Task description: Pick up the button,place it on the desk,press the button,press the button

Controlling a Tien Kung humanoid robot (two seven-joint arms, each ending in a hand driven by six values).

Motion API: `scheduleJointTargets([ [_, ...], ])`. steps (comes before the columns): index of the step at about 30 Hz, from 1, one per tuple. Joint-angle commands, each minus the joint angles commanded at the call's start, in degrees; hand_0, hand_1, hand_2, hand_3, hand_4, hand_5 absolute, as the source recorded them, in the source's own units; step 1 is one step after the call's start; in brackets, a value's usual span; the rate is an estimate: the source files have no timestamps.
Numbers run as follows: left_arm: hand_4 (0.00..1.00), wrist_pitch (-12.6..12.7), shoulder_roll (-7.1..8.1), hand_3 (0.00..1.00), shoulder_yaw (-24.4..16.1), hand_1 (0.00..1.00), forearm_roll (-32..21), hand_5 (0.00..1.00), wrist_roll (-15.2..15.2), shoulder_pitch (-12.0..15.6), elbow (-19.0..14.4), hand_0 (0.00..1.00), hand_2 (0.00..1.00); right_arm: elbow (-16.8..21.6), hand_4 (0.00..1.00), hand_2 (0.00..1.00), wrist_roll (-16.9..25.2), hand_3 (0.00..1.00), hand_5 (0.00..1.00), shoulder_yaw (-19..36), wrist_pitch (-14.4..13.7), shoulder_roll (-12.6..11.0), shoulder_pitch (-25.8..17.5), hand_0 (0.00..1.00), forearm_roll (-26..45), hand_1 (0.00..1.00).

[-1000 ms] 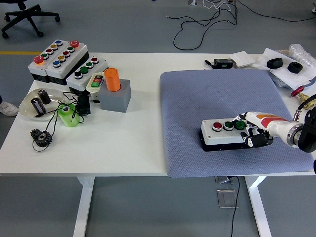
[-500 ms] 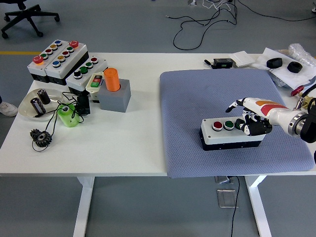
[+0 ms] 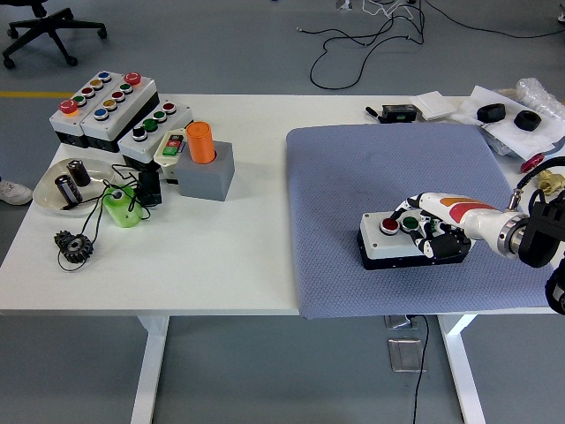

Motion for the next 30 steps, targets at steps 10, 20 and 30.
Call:
scheduleJointTargets([
  [10, 0.298, 0.06, 0.08, 0.510, -0.20, 0.563, 0.21, 0.998, 0.01, -0.16, 0.01, 0.620, 0.532, -0.71, 0.378, 0.097, -0.04, 0.757, 0.002, -1.19, 0.21, 0.75, 0.23, 0.187, 0.05, 0.002],
  [20, 0.298, 0.16, 0.11, 0.508, -0.28, 0.557, 0.35, 0.998, 0.03, -0.23, 0.00, 0.619, 0.529, -2.59, 0.375, 0.096, -0.08, 0.756, 0.002, -3.01, 0.49, 1.54, 0.59, 0.184, -0.04, 0.002],
  [30, 0.297, 0.19, 0.14, 0.502, -0.32, 0.554, 0.37, 0.998, 0.02, -0.23, 0.01, 0.619, 0.527, -0.36, 0.381, 0.099, 0.19, 0.759, 0.002, 2.34, 0.73, 0.14, -0.84, 0.190, 0.65, 0.002],
])
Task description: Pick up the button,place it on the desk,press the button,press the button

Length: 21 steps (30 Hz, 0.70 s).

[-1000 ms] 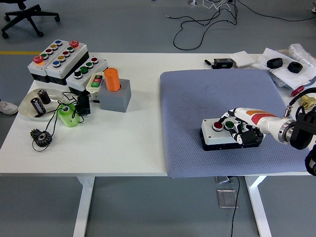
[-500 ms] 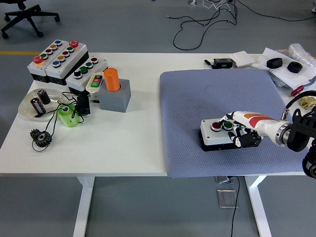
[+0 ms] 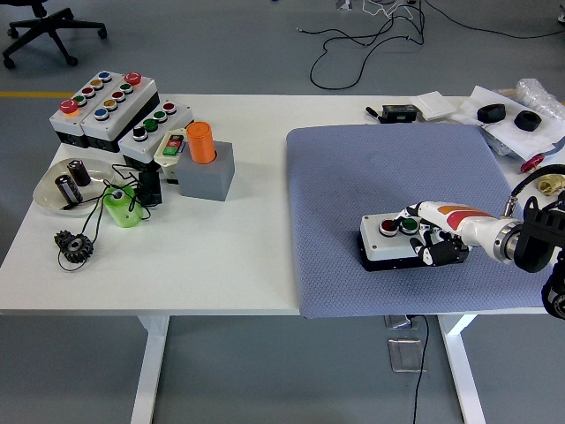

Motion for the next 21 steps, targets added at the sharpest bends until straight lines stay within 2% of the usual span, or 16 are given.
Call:
scheduleJointTargets([
  [5, 0.297, 0.02, 0.06, 0.502, -0.11, 0.554, 0.12, 0.998, 0.01, -0.08, 0.01, 0.619, 0.527, 1.19, 0.381, 0.099, 1.61, 0.759, 0.002, 5.43, 0.27, -1.33, -1.61, 0.190, 2.28, 0.002],
  [6, 0.299, 0.03, 0.06, 0.498, -0.09, 0.551, 0.11, 0.998, 0.02, -0.11, 0.02, 0.619, 0.524, 1.22, 0.461, 0.372, 2.74, 0.875, 0.002, 7.50, 0.28, -1.66, -2.14, 0.435, 4.12, 0.240],
  [8, 0.299, 0.03, 0.08, 0.498, -0.21, 0.551, 0.16, 0.998, 0.01, -0.15, 0.02, 0.619, 0.524, 0.50, 0.461, 0.372, 5.60, 0.875, 0.002, 11.92, 0.07, -2.21, -3.41, 0.435, 8.76, 0.240],
  [11, 0.299, 0.06, 0.08, 0.498, -0.24, 0.551, 0.21, 0.998, 0.04, -0.21, 0.03, 0.619, 0.524, -2.91, 0.461, 0.372, 10.76, 0.875, 0.002, 18.14, -2.71, -2.36, -5.10, 0.435, 15.80, 0.240],
  [12, 0.301, 0.06, 0.08, 0.497, -0.24, 0.551, 0.22, 0.998, 0.05, -0.22, 0.04, 0.619, 0.522, -3.42, 0.630, 0.806, 11.67, 0.944, 0.244, 19.27, -3.17, -2.35, -5.23, 0.702, 18.02, 0.697],
  [13, 0.301, 0.06, 0.08, 0.497, -0.27, 0.551, 0.26, 0.998, 0.06, -0.22, 0.04, 0.619, 0.522, -5.52, 0.630, 0.806, 13.94, 0.944, 0.244, 21.79, -5.08, -2.27, -6.18, 0.702, 20.63, 0.697],
  [16, 0.301, 0.07, 0.06, 0.497, -0.31, 0.551, 0.24, 0.998, 0.05, -0.21, 0.05, 0.619, 0.522, -9.38, 0.630, 0.806, 18.05, 0.944, 0.244, 26.84, -7.54, -2.34, -7.37, 0.702, 27.70, 0.697],
  [17, 0.301, 0.07, 0.06, 0.497, -0.32, 0.551, 0.26, 0.998, 0.06, -0.21, 0.06, 0.619, 0.522, -10.71, 0.630, 0.806, 19.15, 0.944, 0.244, 28.33, -7.92, -2.41, -7.81, 0.702, 29.94, 0.697],
  [18, 0.301, 0.07, 0.05, 0.496, -0.33, 0.549, 0.28, 0.998, 0.07, -0.20, 0.06, 0.619, 0.522, -11.60, 0.654, 0.858, 19.72, 0.913, 0.320, 29.36, -8.09, -2.44, -8.04, 0.772, 32.54, 0.758],
  [21, 0.301, 0.06, 0.02, 0.496, -0.19, 0.549, 0.13, 0.998, 0.10, -0.15, 0.08, 0.619, 0.522, -15.44, 0.654, 0.858, 22.32, 0.913, 0.320, 32.04, -8.66, -2.49, -9.17, 0.772, 39.99, 0.758],
])
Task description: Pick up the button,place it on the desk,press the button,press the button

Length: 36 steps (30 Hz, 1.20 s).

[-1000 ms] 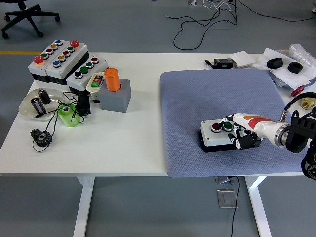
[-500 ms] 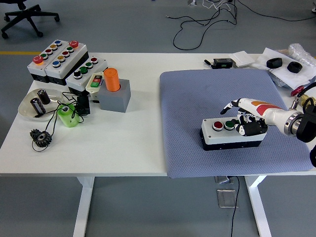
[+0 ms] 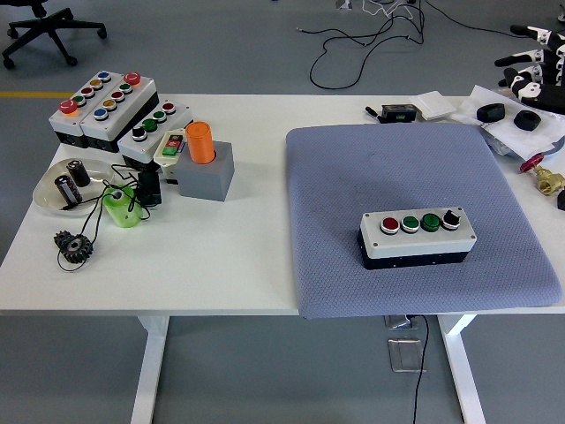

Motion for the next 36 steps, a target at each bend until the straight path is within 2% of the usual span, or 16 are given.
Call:
scheduleJointTargets([
  [2, 0.301, -0.01, -0.02, 0.496, 0.05, 0.549, 0.00, 0.998, 0.03, 0.03, 0.00, 0.619, 0.522, -1.87, 0.654, 0.858, 0.91, 0.913, 0.320, 0.88, -0.12, 0.20, -0.60, 0.772, 4.47, 0.758],
  [3, 0.302, -0.02, -0.05, 0.496, 0.09, 0.551, -0.01, 0.998, 0.05, 0.06, 0.00, 0.619, 0.523, -3.38, 0.657, 0.867, 1.48, 0.882, 0.406, 1.57, -0.29, 0.47, -1.12, 0.803, 7.08, 0.776],
  [8, 0.302, -0.02, -0.16, 0.496, 0.17, 0.551, -0.10, 0.998, 0.05, 0.16, 0.02, 0.619, 0.523, -7.92, 0.657, 0.867, 3.33, 0.882, 0.406, 3.46, -1.37, 1.29, -2.84, 0.803, 19.37, 0.776],
  [9, 0.301, -0.03, -0.17, 0.495, 0.17, 0.553, -0.12, 0.998, 0.05, 0.18, 0.03, 0.621, 0.523, -8.46, 0.662, 0.860, 3.61, 0.871, 0.448, 3.68, -1.52, 1.36, -3.05, 0.809, 21.46, 0.790],
  [11, 0.301, -0.02, -0.22, 0.495, 0.21, 0.553, -0.22, 0.998, 0.04, 0.22, 0.06, 0.621, 0.523, -10.08, 0.662, 0.860, 4.29, 0.871, 0.448, 4.29, -1.78, 1.56, -3.66, 0.809, 25.97, 0.790],
  [17, 0.301, -0.07, -0.40, 0.500, 0.19, 0.555, -0.40, 0.998, 0.05, 0.33, 0.10, 0.621, 0.527, -12.99, 0.656, 0.840, 5.53, 0.858, 0.479, 5.95, -0.94, 1.87, -5.25, 0.809, 38.85, 0.793],
  [36, 0.299, -0.20, -0.56, 0.502, 0.33, 0.560, -0.56, 0.998, 0.08, 0.54, 0.14, 0.620, 0.533, -15.17, 0.635, 0.834, 5.38, 0.821, 0.528, 7.76, 0.62, 2.00, -7.29, 0.843, 39.18, 0.804],
])
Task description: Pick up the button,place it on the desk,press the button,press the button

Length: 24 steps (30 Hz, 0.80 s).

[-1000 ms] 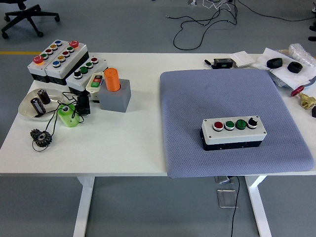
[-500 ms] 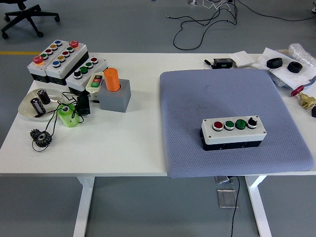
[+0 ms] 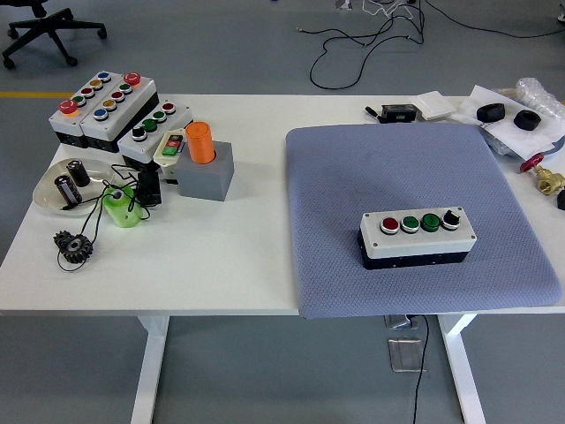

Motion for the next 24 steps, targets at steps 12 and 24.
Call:
scheduleJointTargets([
  [12, 0.298, -0.08, -0.09, 0.507, 0.15, 0.564, -0.20, 0.998, 0.00, 0.00, -0.01, 0.620, 0.537, -0.21, 0.633, 0.833, 0.03, 0.818, 0.536, 0.23, 0.01, 0.13, -0.22, 0.848, 0.44, 0.803],
  [24, 0.296, -0.17, -0.05, 0.510, 0.17, 0.567, -0.19, 0.998, 0.04, -0.05, 0.01, 0.619, 0.539, -0.32, 0.610, 0.801, -1.70, 0.806, 0.549, 0.09, 1.59, -0.05, -0.21, 0.820, 1.13, 0.784],
])
